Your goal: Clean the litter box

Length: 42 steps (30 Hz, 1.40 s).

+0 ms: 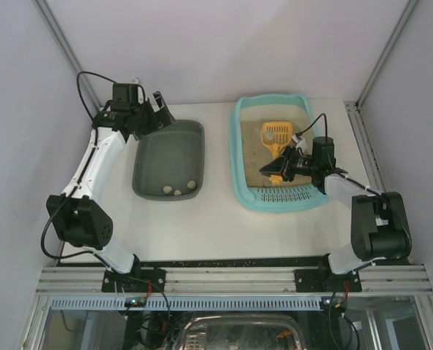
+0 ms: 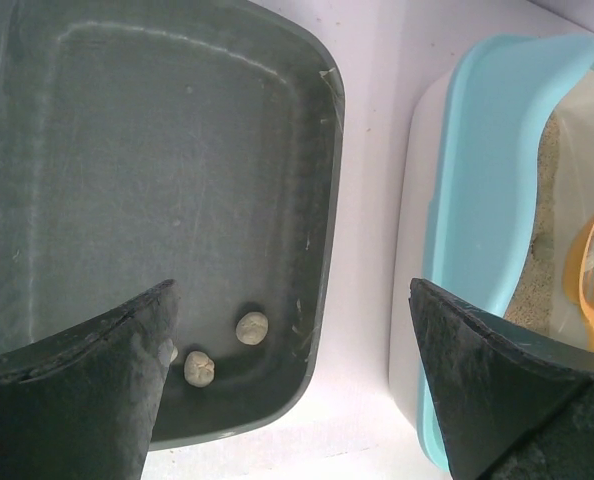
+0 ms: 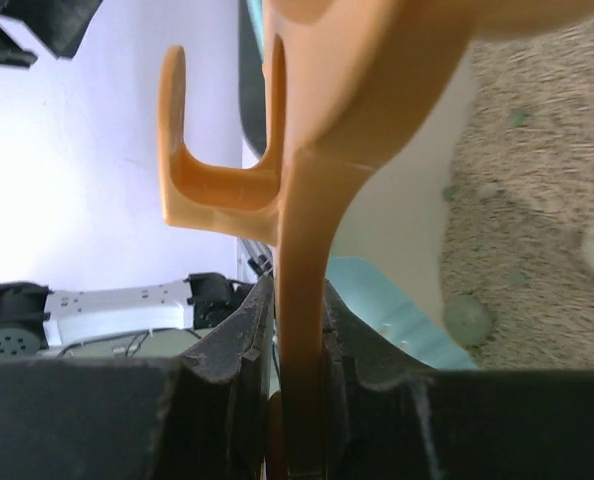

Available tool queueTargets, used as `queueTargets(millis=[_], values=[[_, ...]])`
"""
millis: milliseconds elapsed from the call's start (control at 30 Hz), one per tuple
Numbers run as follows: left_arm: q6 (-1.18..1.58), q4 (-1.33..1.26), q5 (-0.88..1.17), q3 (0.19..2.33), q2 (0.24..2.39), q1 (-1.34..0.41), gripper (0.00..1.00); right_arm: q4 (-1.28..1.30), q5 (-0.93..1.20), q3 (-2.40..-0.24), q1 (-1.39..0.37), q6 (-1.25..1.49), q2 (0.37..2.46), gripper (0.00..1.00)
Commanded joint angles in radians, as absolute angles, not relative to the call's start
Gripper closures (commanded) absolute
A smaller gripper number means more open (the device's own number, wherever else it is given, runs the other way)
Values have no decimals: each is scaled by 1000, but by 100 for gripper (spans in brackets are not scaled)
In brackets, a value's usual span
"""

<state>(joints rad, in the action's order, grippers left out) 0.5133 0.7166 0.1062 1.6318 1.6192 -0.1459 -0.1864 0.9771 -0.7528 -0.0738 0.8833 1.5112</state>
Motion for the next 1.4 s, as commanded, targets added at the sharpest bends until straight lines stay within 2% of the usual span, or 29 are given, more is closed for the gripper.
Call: queueTargets(millis=[0, 67, 133, 167, 267, 300, 367, 400, 500, 533, 600, 633, 733, 767, 867, 967, 1000, 1100, 1233, 1367], values=[[519, 672, 125, 1620, 1564, -137, 0, -341, 990, -733, -31, 944, 1461, 100], [520, 671, 126, 1620, 1562, -135, 0, -371, 1019, -740, -41, 983, 1493, 100], [521, 669, 130, 1619, 1560, -135, 0, -189, 1002, -796, -117, 844, 1481, 100], [520, 670, 132, 1620, 1560, -133, 0, -230, 1018, -775, -99, 890, 1469, 100], [522, 670, 129, 1618, 1552, -126, 0, -582, 1038, -650, 7, 1130, 1481, 100], [524, 667, 126, 1616, 1550, -124, 0, -560, 1040, -668, -25, 1092, 1492, 100], [527, 662, 128, 1612, 1547, -122, 0, -230, 1006, -769, -121, 877, 1481, 100], [527, 661, 130, 1612, 1549, -119, 0, -214, 991, -779, -128, 848, 1465, 100], [531, 661, 135, 1611, 1548, -114, 0, -483, 1017, -689, -26, 1049, 1472, 100], [532, 661, 136, 1610, 1546, -115, 0, -457, 1018, -701, -36, 1040, 1480, 100], [534, 657, 139, 1606, 1546, -114, 0, -242, 999, -790, -106, 894, 1473, 100], [534, 657, 140, 1607, 1548, -114, 0, -255, 1008, -783, -106, 887, 1464, 100], [536, 657, 136, 1608, 1548, -109, 0, -531, 1045, -688, 13, 1106, 1469, 100], [537, 657, 131, 1606, 1546, -107, 0, -525, 1045, -699, 4, 1087, 1476, 100], [537, 653, 128, 1606, 1539, -101, 0, -175, 1009, -815, -88, 863, 1461, 100], [537, 641, 133, 1600, 1531, -81, 0, -449, 1023, -708, -20, 1065, 1464, 100], [543, 629, 137, 1591, 1524, -67, 0, -464, 1027, -704, -25, 1091, 1480, 100], [601, 543, 168, 1525, 1493, -7, 0, -379, 1035, -751, -95, 1035, 1483, 100], [690, 430, 288, 1450, 1482, 84, 0, -401, 1005, -718, -34, 1053, 1441, 100], [718, 366, 206, 1394, 1521, 68, 1, -264, 989, -776, -100, 980, 1419, 100]])
